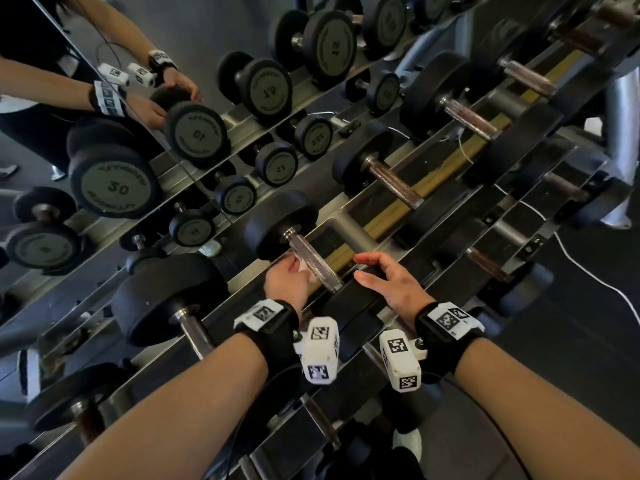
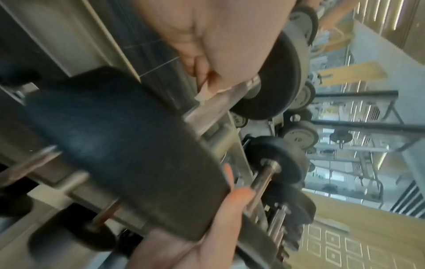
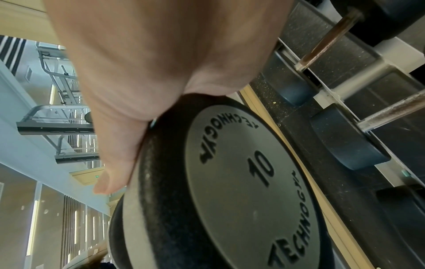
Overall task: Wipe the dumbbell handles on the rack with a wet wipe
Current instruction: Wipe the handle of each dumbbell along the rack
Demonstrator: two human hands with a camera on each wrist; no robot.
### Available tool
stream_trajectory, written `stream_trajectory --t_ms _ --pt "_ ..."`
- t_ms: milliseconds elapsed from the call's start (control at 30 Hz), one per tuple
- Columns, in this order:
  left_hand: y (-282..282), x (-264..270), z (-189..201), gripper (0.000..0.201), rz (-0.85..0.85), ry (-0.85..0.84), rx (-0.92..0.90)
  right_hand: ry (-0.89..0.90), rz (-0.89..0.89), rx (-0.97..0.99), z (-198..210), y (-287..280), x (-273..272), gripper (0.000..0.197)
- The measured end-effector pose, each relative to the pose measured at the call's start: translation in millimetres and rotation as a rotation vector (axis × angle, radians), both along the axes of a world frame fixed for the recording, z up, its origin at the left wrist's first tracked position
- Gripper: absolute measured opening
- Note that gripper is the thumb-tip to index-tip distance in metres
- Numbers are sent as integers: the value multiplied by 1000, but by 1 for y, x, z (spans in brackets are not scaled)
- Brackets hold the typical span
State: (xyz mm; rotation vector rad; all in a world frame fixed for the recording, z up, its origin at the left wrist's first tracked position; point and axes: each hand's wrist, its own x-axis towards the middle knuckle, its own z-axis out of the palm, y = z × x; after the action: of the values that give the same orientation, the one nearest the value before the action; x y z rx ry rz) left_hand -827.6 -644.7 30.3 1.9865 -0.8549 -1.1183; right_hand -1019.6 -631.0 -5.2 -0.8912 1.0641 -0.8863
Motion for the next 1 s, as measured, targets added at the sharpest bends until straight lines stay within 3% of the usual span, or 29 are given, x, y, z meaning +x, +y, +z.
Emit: stream_trajectory --t_ms 100,233,467,633,767,1000 --pt "20 -8 -7 53 -107 30 60 16 -7 -3 4 1 1 37" --pt "23 -6 -3 51 -79 159 62 39 -25 -7 7 1 2 38" --pt "17 10 15 50 -122 269 -35 133 -13 24 11 -1 2 33" --pt "8 -1 24 49 -154 314 -87 213 101 38 12 -10 -5 34" --pt "-12 -19 36 47 -133 314 -127 267 123 -96 38 -38 -32 27" --pt "-49 -71 51 45 -41 352 -150 317 -60 -266 100 -112 -112 31"
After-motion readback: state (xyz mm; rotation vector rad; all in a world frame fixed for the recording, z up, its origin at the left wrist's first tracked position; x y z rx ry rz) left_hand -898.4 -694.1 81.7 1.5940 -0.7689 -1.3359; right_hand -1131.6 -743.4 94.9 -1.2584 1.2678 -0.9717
